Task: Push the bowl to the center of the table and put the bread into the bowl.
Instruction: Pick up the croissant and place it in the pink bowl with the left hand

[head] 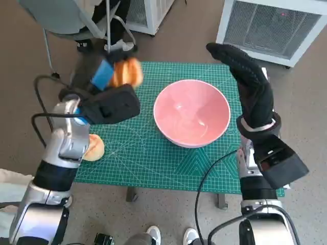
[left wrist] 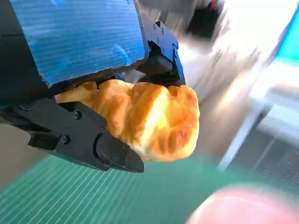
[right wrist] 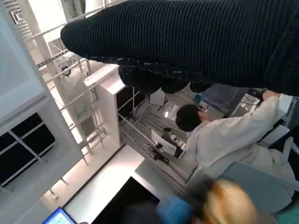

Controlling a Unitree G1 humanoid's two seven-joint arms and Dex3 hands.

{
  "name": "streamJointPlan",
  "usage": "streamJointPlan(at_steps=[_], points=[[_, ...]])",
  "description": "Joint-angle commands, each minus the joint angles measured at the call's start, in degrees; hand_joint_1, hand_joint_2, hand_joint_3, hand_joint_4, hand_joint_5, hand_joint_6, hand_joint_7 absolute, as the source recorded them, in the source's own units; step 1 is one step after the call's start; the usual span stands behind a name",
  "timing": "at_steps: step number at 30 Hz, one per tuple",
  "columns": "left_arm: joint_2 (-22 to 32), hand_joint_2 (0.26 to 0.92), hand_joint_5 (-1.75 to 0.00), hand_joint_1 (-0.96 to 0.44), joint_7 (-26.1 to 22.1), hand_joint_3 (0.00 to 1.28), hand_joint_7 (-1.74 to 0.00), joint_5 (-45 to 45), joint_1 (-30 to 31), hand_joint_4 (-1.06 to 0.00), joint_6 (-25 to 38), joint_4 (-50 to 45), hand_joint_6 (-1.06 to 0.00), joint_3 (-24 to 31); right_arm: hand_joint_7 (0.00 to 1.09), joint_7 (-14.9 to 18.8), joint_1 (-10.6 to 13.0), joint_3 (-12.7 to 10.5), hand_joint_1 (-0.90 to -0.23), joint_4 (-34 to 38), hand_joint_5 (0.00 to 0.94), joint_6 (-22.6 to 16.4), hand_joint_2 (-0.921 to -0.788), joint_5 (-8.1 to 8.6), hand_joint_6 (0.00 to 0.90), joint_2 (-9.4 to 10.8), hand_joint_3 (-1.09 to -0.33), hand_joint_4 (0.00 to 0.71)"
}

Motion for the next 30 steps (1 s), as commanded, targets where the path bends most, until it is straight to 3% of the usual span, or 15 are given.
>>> streamJointPlan(at_steps=[1, 7, 21, 23, 25, 26, 27, 28, 30], points=[[-3.47, 0.904, -1.07, 0.00, 0.77, 0.06, -1.19, 0.47, -1.83, -0.73, -3.16, -2.00, -0.66, -2.29, 0.76, -0.18, 1.79, -0.26, -0.614, -0.17, 0.043, 0.24, -0.921, -0.41, -0.001, -1.03, -0.752, 0.326], [-6.28, 0.912, -1.04, 0.00, 1.58, 0.05, -1.21, 0.47, -3.69, -0.74, -8.72, 2.29, -0.64, -4.87, 0.76, -0.94, 1.88, -0.31, -0.617, -0.39, 0.045, 0.12, -0.921, -1.34, -0.001, -1.29, -0.761, 0.328], [-13.48, 0.921, -1.14, 0.00, 0.28, 0.09, -1.26, -0.93, -9.74, -0.69, -19.55, 26.74, -0.57, -9.95, 0.72, -1.66, 2.85, -0.41, -0.622, -0.55, 0.042, -0.32, -0.921, -1.78, -0.001, -1.95, -0.766, 0.319], [-13.88, 0.920, -1.19, 0.00, -2.22, 0.11, -1.26, -2.16, -10.38, -0.66, -20.54, 29.69, -0.54, -9.81, 0.72, -1.71, 2.92, -0.47, -0.621, -0.55, 0.041, -0.38, -0.921, -1.76, -0.001, -2.06, -0.764, 0.317], [-13.90, 0.921, -1.29, 0.17, -6.55, 0.16, -1.06, -3.68, -10.98, -0.59, -21.32, 32.35, -0.39, -9.84, 0.72, -1.81, 2.98, -0.54, -0.621, -0.60, 0.040, -0.40, -0.921, -1.76, -0.001, -2.13, -0.764, 0.316], [-13.82, 0.900, -1.03, 0.08, -8.50, 0.17, -0.88, -4.24, -11.24, -0.44, -21.60, 33.29, -0.25, -9.90, 0.72, -1.85, 2.99, -0.57, -0.620, -0.63, 0.040, -0.39, -0.921, -1.77, -0.001, -2.15, -0.763, 0.315], [-13.52, 0.889, -0.78, 0.02, -11.67, 0.18, -0.76, -4.80, -11.74, -0.38, -21.12, 33.94, -0.17, -10.15, 0.72, -1.89, 3.01, -0.62, -0.620, -0.71, 0.040, -0.32, -0.921, -1.74, -0.001, -2.16, -0.763, 0.314], [-13.31, 0.877, -0.53, -0.03, -13.90, 0.17, -0.62, -5.18, -12.13, -0.26, -20.80, 34.41, -0.11, -10.28, 0.72, -1.93, 3.02, -0.65, -0.620, -0.78, 0.039, -0.27, -0.921, -1.74, -0.001, -2.16, -0.763, 0.314], [-13.04, 0.845, -0.28, -0.09, -18.63, 0.14, -0.48, -5.53, -13.51, -0.15, -18.83, 35.60, -0.07, -10.65, 0.72, -1.97, 3.05, -0.76, -0.620, -0.83, 0.039, -0.20, -0.921, -1.60, -0.001, -2.16, -0.764, 0.313]])
